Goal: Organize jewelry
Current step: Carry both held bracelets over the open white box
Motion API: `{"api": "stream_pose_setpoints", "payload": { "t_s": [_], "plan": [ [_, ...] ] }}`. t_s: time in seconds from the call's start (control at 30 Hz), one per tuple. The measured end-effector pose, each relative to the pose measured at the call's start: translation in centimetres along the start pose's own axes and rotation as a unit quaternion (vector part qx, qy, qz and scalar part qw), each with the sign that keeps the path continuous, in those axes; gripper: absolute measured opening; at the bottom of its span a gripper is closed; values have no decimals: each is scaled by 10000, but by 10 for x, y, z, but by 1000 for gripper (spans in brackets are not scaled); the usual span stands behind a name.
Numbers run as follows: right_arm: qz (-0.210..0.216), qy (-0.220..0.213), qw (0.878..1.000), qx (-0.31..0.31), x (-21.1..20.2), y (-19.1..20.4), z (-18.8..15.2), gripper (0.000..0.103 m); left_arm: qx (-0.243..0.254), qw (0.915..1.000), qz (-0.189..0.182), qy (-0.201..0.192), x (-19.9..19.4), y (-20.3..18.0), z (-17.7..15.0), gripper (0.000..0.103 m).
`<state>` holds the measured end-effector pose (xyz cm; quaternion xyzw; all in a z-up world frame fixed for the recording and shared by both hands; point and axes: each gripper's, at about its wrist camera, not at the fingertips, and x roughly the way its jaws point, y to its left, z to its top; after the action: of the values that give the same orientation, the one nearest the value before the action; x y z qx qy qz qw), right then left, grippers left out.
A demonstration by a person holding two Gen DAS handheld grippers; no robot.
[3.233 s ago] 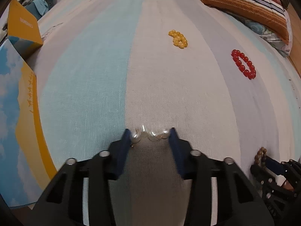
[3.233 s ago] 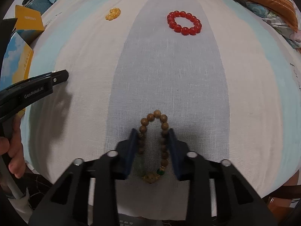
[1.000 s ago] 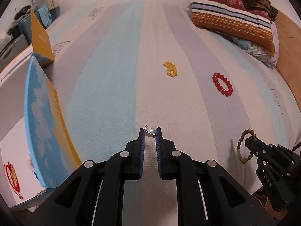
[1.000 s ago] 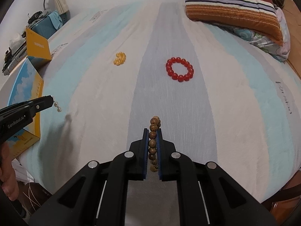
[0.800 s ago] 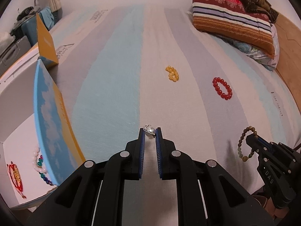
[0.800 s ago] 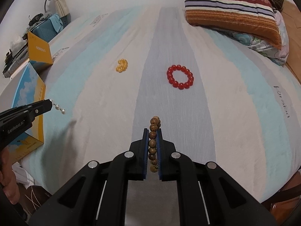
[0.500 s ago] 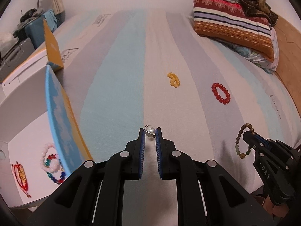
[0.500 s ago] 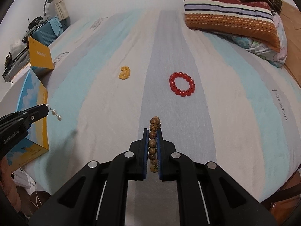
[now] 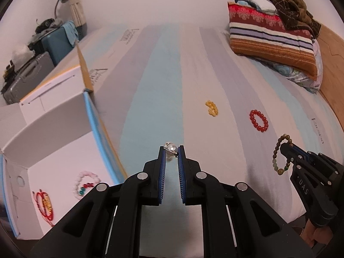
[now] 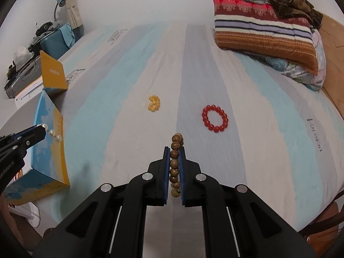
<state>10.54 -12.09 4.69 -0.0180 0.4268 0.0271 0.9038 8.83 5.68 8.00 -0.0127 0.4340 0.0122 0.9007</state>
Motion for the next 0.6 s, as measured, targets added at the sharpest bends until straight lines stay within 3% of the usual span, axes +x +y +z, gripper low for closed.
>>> {"api": "stream_pose_setpoints", "payload": {
  "t_s": [0.33,0.6],
  "plan": [
    [181,-200,9994,-210,-24,52,21,7,-302,9991,178,-222,-38,50,4,11],
    [518,-352,9966,-536,-46,121,30,7,-700,9954,596,-269,-64,116,-5,11]
  ]
}}
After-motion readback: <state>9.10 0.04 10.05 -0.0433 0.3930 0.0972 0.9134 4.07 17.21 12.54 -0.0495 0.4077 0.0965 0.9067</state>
